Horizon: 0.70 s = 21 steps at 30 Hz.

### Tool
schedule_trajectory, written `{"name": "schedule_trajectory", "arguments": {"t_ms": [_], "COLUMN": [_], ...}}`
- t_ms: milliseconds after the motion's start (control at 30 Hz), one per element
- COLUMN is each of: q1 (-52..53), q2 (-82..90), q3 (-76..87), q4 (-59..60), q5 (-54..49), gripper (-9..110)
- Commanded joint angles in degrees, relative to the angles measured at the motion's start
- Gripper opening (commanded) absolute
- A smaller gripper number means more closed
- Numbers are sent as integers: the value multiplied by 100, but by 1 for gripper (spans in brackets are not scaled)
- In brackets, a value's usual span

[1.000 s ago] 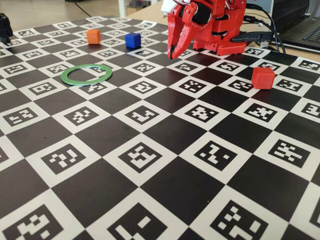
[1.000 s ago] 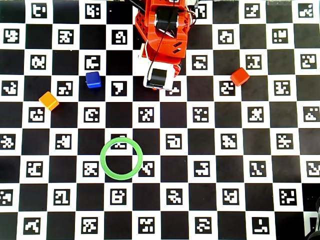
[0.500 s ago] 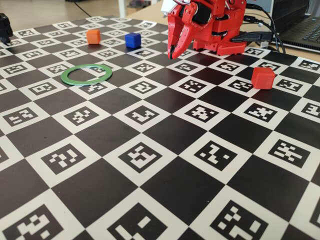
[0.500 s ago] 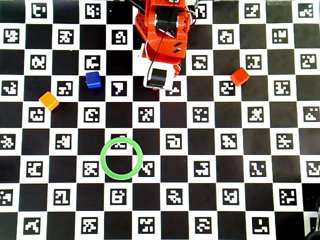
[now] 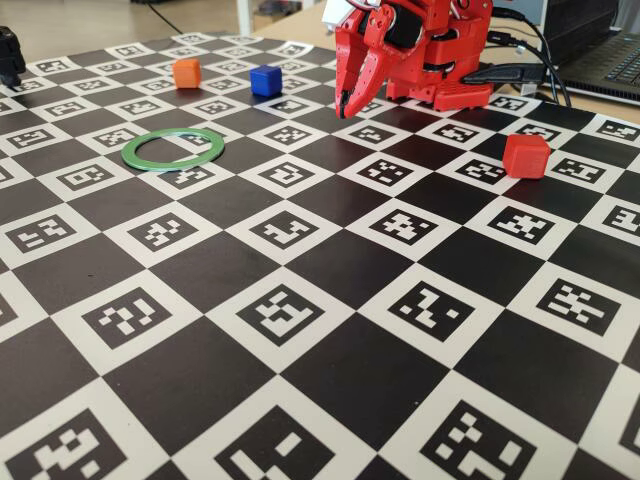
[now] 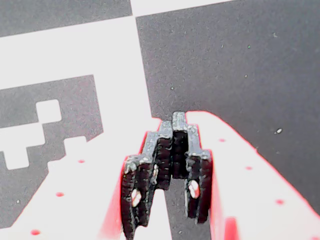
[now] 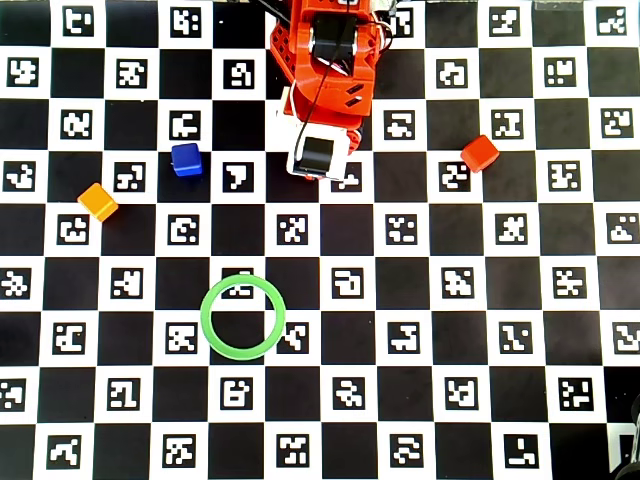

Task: Grab the red cube then put it in the green circle then put the blue cube on top and finally the orange cube on top

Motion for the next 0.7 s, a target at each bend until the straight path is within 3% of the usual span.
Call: {"name": "schedule_trajectory", "arguments": {"t_ms": [0, 300, 667], "q1": [-88, -123, -677], "q2": [281, -246, -2795], "q3": [334, 229, -2654], "q4": [352, -167, -264], "q5": [-53, -26, 2382], "gripper": [-2, -2, -2]}}
